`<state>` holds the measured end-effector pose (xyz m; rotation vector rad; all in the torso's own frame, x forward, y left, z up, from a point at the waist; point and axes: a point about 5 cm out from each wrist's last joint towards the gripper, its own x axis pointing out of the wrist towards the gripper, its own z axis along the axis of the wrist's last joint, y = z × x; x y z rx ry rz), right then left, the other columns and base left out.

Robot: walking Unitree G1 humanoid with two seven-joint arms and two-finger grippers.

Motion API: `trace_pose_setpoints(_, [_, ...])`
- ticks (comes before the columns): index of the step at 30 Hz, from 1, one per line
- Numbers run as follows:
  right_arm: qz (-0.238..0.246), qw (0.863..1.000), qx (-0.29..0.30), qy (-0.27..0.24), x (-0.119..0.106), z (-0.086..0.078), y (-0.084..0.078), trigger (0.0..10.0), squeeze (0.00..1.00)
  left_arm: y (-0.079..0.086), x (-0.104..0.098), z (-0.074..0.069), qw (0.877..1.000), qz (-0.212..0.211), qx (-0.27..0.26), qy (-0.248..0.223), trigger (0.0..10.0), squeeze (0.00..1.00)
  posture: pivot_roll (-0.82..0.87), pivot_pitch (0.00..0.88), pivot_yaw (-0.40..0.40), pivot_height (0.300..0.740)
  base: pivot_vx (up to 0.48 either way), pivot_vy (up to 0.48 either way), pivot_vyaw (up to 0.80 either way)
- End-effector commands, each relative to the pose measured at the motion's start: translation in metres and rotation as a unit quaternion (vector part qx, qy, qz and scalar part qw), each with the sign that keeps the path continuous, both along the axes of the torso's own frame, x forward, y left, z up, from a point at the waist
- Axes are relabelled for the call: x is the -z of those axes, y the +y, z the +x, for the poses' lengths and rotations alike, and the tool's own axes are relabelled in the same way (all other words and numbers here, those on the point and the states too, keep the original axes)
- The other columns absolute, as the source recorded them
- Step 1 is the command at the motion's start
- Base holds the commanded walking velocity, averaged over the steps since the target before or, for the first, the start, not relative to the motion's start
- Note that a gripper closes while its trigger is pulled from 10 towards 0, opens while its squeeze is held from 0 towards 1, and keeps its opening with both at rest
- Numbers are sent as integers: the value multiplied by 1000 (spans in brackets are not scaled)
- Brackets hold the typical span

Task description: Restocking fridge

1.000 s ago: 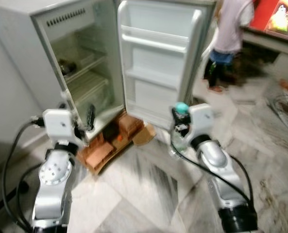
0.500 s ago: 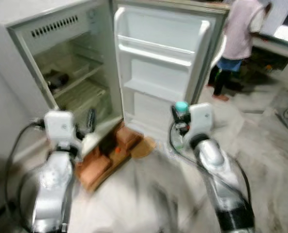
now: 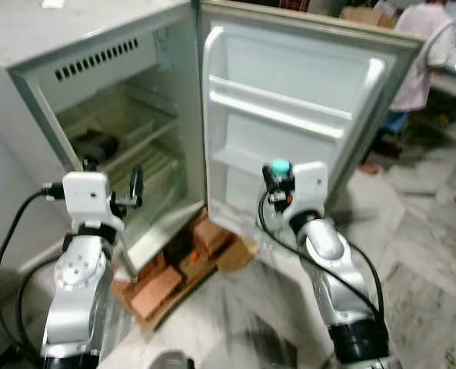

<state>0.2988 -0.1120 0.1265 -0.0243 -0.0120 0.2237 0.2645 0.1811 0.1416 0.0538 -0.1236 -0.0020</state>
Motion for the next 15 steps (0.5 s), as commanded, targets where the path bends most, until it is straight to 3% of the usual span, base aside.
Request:
trace_pose_setpoints(1, [-8,1000,18,-4,0,0,-11,10000,0,-6,1,0,1000,3,14,4,10000,0,87,5,-41,740,251,409,0])
trace_pose_setpoints(3, [-9,1000,19,-3,0,0,-11,10000,0,-6,1,0,1000,1,16,3,10000,0,85,2,-40,740,261,368,0])
trace_pose_setpoints(14, [-12,999,44,-2,-2,5,-17,10000,0,-10,-3,-1,1000,-8,22,-1,10000,0,93,9,-52,740,0,0,0])
trace_pose_setpoints(15, [-12,999,47,3,0,6,-18,10000,0,-10,-1,-2,1000,-8,21,2,10000,0,93,12,-52,740,0,0,-800])
